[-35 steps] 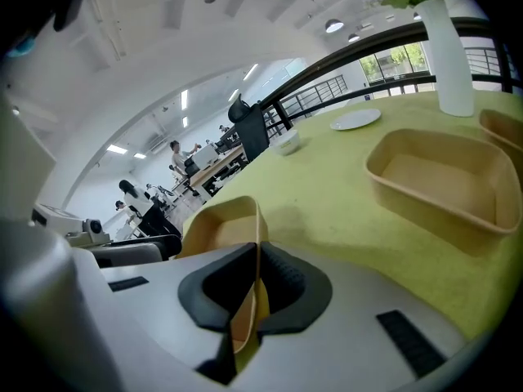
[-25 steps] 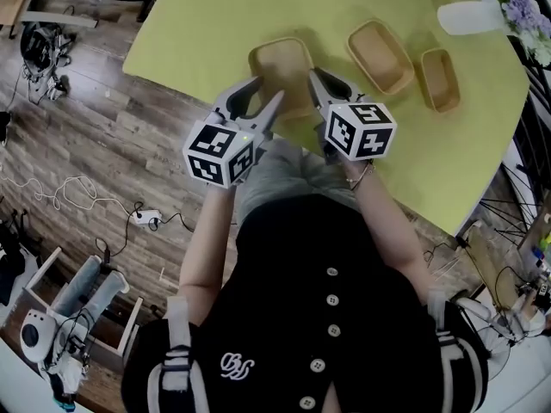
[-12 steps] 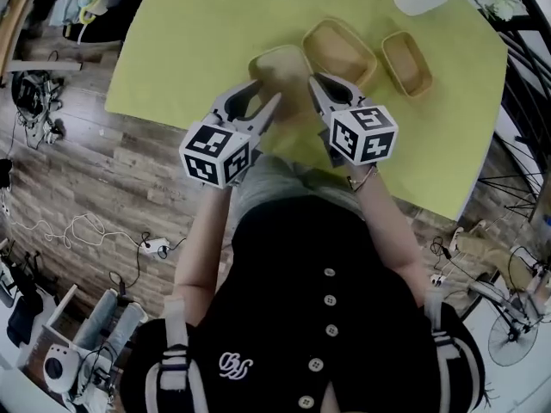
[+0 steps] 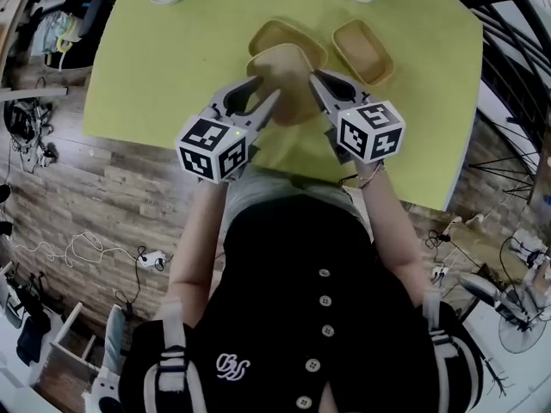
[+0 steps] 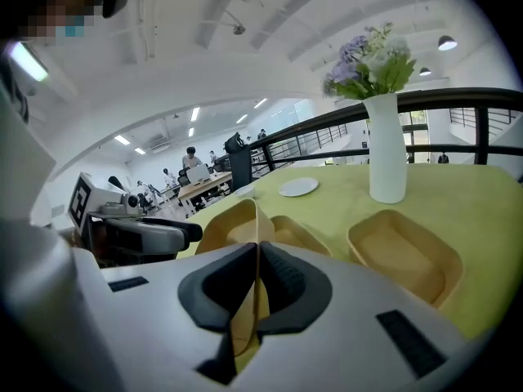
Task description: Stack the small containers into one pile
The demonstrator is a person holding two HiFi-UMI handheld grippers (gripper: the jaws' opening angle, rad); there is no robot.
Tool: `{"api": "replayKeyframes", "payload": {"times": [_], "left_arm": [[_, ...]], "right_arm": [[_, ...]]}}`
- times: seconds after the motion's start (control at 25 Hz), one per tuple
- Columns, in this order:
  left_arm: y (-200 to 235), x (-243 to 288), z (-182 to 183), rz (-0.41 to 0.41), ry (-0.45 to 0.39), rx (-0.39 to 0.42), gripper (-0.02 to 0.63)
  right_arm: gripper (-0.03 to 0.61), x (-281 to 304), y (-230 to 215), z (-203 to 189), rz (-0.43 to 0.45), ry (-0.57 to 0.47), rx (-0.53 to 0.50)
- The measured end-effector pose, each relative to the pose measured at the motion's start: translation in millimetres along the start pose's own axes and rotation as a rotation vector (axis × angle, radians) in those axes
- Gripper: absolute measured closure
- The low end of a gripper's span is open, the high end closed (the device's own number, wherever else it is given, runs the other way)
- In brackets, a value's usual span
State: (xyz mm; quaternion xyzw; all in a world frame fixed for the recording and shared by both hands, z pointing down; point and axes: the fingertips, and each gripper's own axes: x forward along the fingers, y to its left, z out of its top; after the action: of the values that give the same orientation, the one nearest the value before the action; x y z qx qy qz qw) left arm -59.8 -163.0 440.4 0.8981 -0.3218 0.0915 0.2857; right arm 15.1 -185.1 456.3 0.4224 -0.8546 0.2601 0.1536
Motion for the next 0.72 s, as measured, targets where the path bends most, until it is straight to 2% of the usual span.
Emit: {"api": "replayKeyframes", "payload": {"times": [0.32, 0.72], "left_arm": [[-41.7, 43.6, -1.5, -0.027, 0.004, -0.020, 0.460], [-67.7, 85.7, 5.2, -0.031, -0.010, -0.039, 0.460]], "right_arm": [[0.548, -40.5, -48.8, 12.8, 0.025, 0.025, -0.043], [0.548, -66.5, -102.2, 23.8, 0.071, 0.041, -0.057]]}}
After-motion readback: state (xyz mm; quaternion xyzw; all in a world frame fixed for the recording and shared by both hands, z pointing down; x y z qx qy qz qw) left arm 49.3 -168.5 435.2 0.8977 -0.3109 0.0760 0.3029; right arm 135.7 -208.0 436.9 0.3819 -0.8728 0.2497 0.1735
